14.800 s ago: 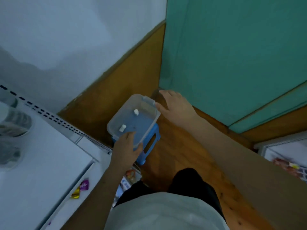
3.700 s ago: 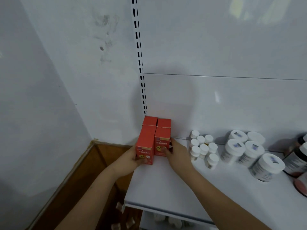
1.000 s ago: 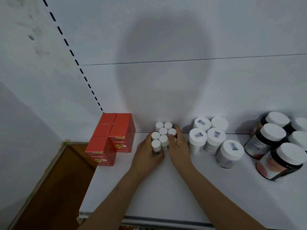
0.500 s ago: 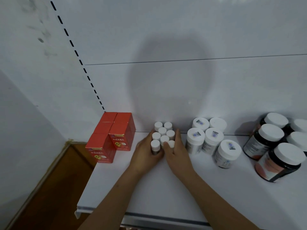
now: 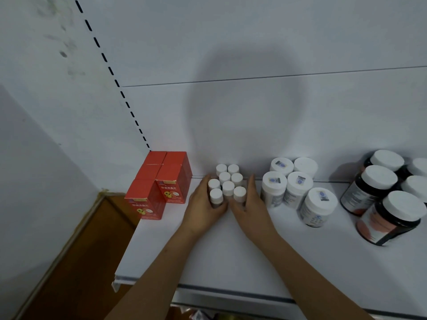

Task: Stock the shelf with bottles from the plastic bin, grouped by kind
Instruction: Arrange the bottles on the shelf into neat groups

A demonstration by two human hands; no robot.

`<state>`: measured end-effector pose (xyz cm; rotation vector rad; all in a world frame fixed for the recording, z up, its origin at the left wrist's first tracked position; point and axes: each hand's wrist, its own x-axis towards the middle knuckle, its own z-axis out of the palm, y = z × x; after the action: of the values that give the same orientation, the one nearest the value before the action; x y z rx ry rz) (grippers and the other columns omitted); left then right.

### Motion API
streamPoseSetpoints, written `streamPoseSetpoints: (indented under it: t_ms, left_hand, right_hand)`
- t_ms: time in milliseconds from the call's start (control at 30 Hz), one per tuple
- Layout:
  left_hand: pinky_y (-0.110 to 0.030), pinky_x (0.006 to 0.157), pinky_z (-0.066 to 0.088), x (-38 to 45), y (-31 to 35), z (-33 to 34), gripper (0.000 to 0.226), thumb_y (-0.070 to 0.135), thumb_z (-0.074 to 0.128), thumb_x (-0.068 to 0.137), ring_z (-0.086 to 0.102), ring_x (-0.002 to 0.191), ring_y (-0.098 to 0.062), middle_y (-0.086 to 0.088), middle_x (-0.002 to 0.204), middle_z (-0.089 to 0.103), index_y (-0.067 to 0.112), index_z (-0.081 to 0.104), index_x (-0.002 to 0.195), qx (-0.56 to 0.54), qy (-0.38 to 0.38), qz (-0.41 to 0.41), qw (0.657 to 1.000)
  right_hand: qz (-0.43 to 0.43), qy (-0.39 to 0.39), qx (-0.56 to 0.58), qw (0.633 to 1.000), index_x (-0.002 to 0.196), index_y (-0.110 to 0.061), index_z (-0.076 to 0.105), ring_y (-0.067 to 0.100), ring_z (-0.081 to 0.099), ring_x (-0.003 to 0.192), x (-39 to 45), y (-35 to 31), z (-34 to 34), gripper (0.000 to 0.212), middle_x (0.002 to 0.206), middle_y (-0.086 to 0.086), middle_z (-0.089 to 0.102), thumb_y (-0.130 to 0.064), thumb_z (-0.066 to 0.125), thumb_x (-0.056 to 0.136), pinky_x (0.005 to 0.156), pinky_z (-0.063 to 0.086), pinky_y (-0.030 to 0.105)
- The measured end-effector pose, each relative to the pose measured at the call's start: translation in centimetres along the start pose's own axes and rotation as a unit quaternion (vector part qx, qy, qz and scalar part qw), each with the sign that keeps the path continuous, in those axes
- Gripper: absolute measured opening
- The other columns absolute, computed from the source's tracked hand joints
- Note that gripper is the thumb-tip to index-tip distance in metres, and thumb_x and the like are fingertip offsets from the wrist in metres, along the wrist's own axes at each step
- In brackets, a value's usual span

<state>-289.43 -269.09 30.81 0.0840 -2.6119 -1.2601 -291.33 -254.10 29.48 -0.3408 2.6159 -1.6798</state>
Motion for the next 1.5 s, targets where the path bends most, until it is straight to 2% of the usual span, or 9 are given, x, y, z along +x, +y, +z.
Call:
streamPoseSetpoints:
  t_ms: [133,300,400,600,800,1000,1200,1300,1500]
  left_hand:
    - [-0.036,0.096,0.050,-1.1,-0.4,-0.1,0.057,0.025,0.073,0.070,0.057,0.113,-0.003,0.018,0.120,0.061,0.033,0.053,0.122,-0.006,0.012,0.017,1.000]
    - [-0.033,0.107,0.041,-3.1,-1.2,0.0,0.069,0.034,0.073,0.074,0.048,0.125,-0.006,0.013,0.134,0.053,0.025,0.046,0.138,0.031,0.015,0.033,0.999]
    - [-0.036,0.105,0.041,-3.2,-1.5,-0.1,0.071,0.045,0.066,0.075,0.046,0.124,-0.009,0.011,0.129,0.053,0.024,0.044,0.139,0.057,0.010,0.035,0.998]
    - [-0.032,0.098,0.041,-3.1,-1.7,0.2,0.084,0.066,0.064,0.071,0.048,0.114,-0.014,0.007,0.120,0.056,0.023,0.045,0.141,0.120,0.006,0.048,0.992]
    - [-0.046,0.106,0.039,-2.9,-1.9,0.2,0.093,0.072,0.064,0.070,0.048,0.124,-0.024,0.013,0.114,0.054,0.021,0.043,0.145,0.139,-0.013,0.051,0.989]
    - [-0.034,0.121,0.013,-2.7,-2.2,-0.2,0.104,0.058,0.056,0.076,0.016,0.149,-0.019,-0.002,0.162,0.020,0.016,0.008,0.157,0.162,-0.085,0.014,0.983]
    - [-0.035,0.104,0.044,-0.7,-0.8,-1.1,0.077,0.034,0.070,0.077,0.046,0.131,-0.001,0.016,0.142,0.049,0.030,0.036,0.146,0.100,-0.091,0.106,0.985]
    - [-0.035,0.099,0.047,-0.3,-0.5,-1.4,0.082,0.036,0.069,0.072,0.051,0.126,-0.003,0.018,0.138,0.052,0.036,0.032,0.145,0.098,-0.092,0.102,0.986]
    - [-0.038,0.109,0.041,0.7,-1.2,-0.9,0.098,0.066,0.071,0.072,0.033,0.141,0.000,0.020,0.154,0.033,0.032,0.026,0.152,0.138,-0.100,0.135,0.976]
  right_hand:
    - [-0.053,0.003,-0.032,0.998,0.144,-0.014,0.038,0.016,0.055,0.122,-0.8,0.9,-0.3,0.053,0.135,-0.001,0.056,-0.018,0.052,0.093,0.104,0.045,0.038]
    - [-0.058,0.040,-0.085,0.994,0.135,-0.013,0.048,0.022,0.063,0.100,-0.3,0.7,0.2,0.043,0.116,0.002,0.065,-0.020,0.046,0.093,0.089,0.050,0.038]
    - [-0.054,0.041,-0.150,0.986,0.138,-0.004,0.044,0.028,0.062,0.109,-0.2,0.5,0.7,0.056,0.126,0.011,0.063,-0.040,0.031,0.098,0.091,0.050,0.040]
    - [-0.040,0.010,-0.167,0.985,0.139,-0.003,0.043,0.027,0.058,0.115,0.5,0.5,0.7,0.056,0.129,0.013,0.060,-0.030,0.028,0.093,0.096,0.047,0.040]
    - [-0.023,0.060,-0.054,0.996,0.148,-0.008,0.037,0.017,0.040,0.135,-3.0,-0.7,-1.6,0.046,0.147,0.005,0.045,-0.018,0.042,0.103,0.103,0.023,0.011]
    - [-0.089,-0.053,-0.221,0.970,0.154,-0.002,0.019,0.023,0.022,0.149,-3.5,1.2,-0.6,0.069,0.160,0.010,0.026,-0.036,0.046,0.101,0.118,0.006,0.020]
    - [-0.084,-0.092,-0.248,0.961,0.153,-0.002,0.019,0.029,0.023,0.148,-0.5,1.0,-0.5,0.076,0.160,0.013,0.026,-0.047,0.047,0.099,0.120,0.014,0.035]
    - [-0.054,-0.095,-0.164,0.980,0.148,-0.008,0.029,0.026,0.042,0.136,0.3,0.7,-0.6,0.083,0.147,0.009,0.044,-0.059,0.049,0.086,0.112,0.035,0.043]
    - [0.049,-0.073,-0.014,0.996,0.157,-0.010,0.008,0.018,0.033,0.142,1.6,-1.4,-0.8,0.079,0.156,0.003,0.034,-0.042,0.051,0.099,0.096,0.020,0.010]
